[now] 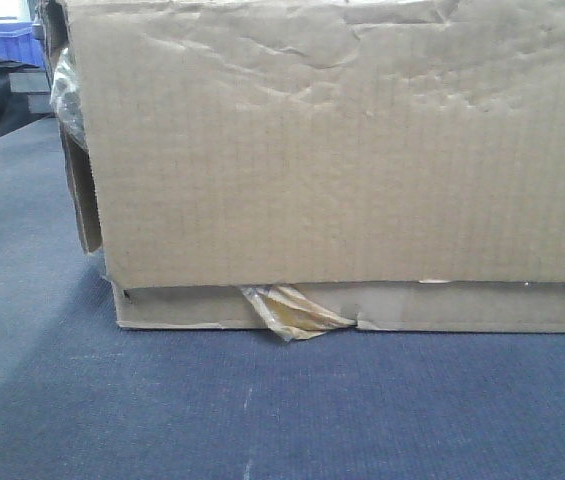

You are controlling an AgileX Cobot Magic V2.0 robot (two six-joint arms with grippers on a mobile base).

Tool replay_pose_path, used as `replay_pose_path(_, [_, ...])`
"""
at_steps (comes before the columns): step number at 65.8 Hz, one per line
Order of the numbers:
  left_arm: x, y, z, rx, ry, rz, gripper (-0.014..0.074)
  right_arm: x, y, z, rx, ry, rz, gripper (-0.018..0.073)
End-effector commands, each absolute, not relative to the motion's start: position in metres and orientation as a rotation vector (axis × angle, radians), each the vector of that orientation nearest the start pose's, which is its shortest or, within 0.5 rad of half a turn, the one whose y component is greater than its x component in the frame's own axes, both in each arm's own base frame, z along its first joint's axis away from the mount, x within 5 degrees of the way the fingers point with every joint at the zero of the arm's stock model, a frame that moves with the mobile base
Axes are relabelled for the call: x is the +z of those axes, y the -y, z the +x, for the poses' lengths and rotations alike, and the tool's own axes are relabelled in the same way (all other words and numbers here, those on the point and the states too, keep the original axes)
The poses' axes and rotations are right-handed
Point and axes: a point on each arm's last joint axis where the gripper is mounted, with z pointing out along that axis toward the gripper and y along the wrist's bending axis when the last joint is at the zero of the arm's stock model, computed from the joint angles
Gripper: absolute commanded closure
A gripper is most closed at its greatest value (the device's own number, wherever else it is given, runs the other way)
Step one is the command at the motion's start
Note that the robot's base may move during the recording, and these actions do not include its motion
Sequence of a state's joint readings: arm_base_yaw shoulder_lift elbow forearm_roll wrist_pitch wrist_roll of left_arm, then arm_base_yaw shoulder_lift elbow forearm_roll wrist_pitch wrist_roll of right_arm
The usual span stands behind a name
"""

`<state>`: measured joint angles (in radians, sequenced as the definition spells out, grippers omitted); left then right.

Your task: Stack two boxes on right shelf middle

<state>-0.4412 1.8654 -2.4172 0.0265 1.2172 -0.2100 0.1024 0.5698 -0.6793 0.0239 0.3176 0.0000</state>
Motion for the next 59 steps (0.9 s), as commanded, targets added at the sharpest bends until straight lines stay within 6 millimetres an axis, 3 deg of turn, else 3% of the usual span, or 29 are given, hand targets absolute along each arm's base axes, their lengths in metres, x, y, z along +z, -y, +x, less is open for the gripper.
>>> replay_pose_path(1, [0.527, 0.14, 0.331, -0.253, -2.062, 0.216, -0.0005, 0.376, -0.013, 0.114, 0.1, -1.687, -0.076, -0.001])
replay_pose_path(13, [0.543, 0.113, 0.319, -0.243, -2.02, 0.194, -0.0005, 0.406, -0.013, 0.122, 0.101, -1.676, -0.076, -0.001])
replay_pose_path(22, [0.538, 0.1, 0.317, -0.203, -2.056, 0.183, -0.0005, 0.425, -0.016, 0.141, 0.099, -1.748, -0.081, -0.001])
replay_pose_path(43, [0.479, 0.093, 0.312, -0.149, -2.304, 0.212, -0.0005, 0.452, -0.033, 0.195, 0.088, -1.982, -0.219, -0.001])
replay_pose_path(59, [0.434, 0.107, 0.315, -0.238, -2.469, 0.248, -0.0005, 0.431, -0.053, 0.239, 0.089, -2.302, -0.353, -0.001])
